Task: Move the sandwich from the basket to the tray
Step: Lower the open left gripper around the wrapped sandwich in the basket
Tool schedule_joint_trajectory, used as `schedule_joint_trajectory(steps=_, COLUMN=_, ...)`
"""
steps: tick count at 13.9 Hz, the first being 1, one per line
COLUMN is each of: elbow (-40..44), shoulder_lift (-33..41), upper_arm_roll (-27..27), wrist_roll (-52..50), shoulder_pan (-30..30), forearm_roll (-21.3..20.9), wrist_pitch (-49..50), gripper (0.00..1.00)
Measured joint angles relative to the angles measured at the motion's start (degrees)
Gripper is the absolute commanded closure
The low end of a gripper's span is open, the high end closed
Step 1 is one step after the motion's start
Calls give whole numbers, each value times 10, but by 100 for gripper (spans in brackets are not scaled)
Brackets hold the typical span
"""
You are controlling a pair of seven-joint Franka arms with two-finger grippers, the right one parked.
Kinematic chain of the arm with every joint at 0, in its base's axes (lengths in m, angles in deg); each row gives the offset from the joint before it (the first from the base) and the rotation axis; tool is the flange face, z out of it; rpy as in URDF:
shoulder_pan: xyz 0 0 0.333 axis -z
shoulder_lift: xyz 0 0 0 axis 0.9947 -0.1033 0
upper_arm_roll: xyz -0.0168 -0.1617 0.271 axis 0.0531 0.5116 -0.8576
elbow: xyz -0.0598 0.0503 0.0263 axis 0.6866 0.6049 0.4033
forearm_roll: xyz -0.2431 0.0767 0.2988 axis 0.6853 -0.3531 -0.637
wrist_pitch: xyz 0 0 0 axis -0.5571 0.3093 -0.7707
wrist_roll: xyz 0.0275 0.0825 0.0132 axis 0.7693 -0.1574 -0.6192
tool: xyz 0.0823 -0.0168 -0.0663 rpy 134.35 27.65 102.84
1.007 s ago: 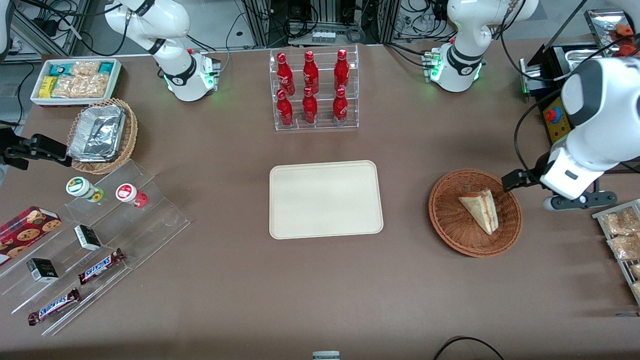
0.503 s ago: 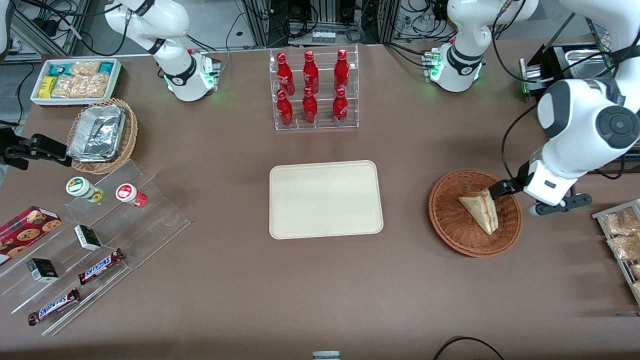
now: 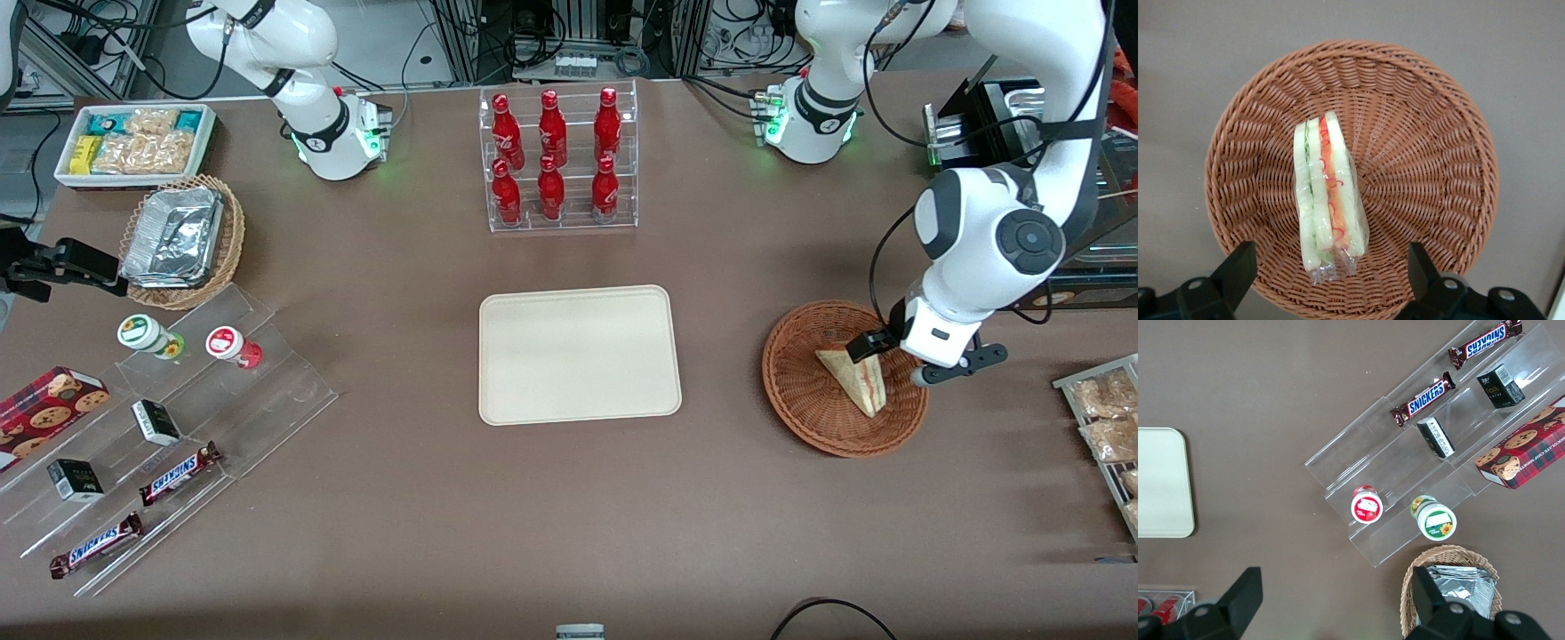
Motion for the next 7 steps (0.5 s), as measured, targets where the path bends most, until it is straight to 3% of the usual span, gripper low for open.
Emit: schedule_joint_trajectory(steps=7, elbow=-7, shoulder_lift=-28, upper_arm_roll=1, wrist_roll=-5, shoulder_pan=0, forearm_roll=0, wrist_pitch=-20, gripper=0)
